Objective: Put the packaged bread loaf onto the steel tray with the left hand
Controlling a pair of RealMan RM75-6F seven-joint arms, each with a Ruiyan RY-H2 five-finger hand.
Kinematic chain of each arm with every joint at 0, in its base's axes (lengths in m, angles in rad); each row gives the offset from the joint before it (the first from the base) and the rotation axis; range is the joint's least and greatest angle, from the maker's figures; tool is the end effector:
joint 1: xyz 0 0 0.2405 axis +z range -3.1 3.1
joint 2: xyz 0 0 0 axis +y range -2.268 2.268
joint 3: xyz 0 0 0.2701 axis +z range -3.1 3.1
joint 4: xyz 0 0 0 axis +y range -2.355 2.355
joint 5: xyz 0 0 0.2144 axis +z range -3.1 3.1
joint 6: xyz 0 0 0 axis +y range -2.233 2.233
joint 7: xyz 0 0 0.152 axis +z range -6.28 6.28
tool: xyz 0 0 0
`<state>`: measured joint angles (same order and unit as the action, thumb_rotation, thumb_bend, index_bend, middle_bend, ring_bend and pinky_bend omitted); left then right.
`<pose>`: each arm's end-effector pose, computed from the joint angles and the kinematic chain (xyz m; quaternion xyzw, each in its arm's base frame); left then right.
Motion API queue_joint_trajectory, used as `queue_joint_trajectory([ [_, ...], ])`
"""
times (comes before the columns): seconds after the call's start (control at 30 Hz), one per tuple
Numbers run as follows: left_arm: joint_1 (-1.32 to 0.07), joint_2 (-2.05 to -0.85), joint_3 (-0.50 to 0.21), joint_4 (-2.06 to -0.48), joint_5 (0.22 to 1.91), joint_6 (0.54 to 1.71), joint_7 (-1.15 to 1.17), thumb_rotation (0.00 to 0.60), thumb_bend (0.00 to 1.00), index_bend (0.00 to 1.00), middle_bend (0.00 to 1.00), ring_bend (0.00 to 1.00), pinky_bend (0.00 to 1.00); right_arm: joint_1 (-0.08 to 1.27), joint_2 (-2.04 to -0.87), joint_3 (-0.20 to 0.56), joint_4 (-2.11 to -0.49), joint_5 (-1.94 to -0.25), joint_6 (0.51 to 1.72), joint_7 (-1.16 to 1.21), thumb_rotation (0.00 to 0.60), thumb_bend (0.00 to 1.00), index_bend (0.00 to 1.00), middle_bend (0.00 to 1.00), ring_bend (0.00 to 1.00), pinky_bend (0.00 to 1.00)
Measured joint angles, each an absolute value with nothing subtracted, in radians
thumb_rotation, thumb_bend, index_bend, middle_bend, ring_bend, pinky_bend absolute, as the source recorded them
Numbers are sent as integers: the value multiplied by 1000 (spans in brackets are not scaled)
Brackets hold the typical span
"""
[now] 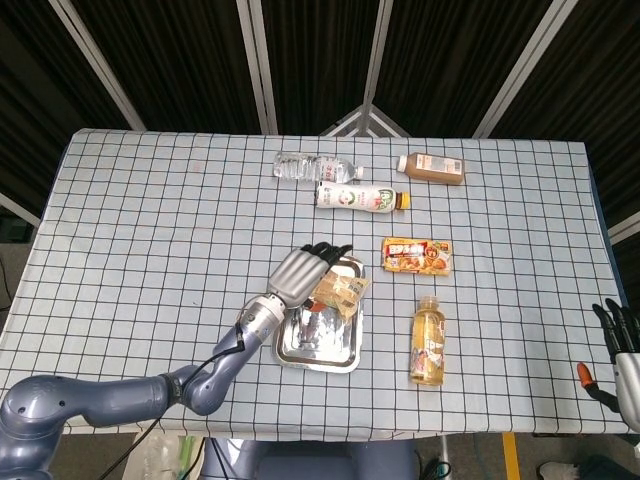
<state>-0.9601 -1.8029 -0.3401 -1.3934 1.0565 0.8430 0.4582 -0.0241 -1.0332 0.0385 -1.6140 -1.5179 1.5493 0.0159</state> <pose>-0.0209 0.3673 -0.0909 -0.7745 -0.3469 -0.4254 0.3144 -0.3430 -0.1518 0.1962 0.5806 -0.3786 0.3561 0.6267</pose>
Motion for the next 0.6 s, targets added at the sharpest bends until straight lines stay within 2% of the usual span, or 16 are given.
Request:
queue_joint_trajectory([
  [0.07, -941, -1744, -324, -1469, 1056, 847, 464, 523, 72, 0, 40, 86, 246, -24, -1034, 37, -1615, -1522, 1550, 14, 600, 406, 0, 0, 0, 0],
  [0.17, -894, -1622, -287, -1608, 1067, 876, 485, 519, 66, 0, 14, 46, 246, -25, -1034, 30, -1617, -1533, 1549, 13, 600, 406, 0, 0, 0, 0],
  [0.3, -763, -1416, -194, -1817, 1149, 999, 489, 521, 52, 0, 0, 1, 228, -24, -1036, 22, -1616, -1547, 1547, 8, 600, 406, 0, 0, 0, 0],
  [0.43, -541, -1253, -24, -1928, 1355, 1241, 467, 524, 47, 0, 0, 0, 162, -25, -1049, 29, -1606, -1555, 1569, 9, 600, 406, 0, 0, 0, 0],
  [0.6, -249, -1222, 146, -1836, 1556, 1551, 457, 520, 48, 0, 0, 0, 128, -27, -1067, 35, -1600, -1556, 1580, -14, 600, 406, 0, 0, 0, 0],
])
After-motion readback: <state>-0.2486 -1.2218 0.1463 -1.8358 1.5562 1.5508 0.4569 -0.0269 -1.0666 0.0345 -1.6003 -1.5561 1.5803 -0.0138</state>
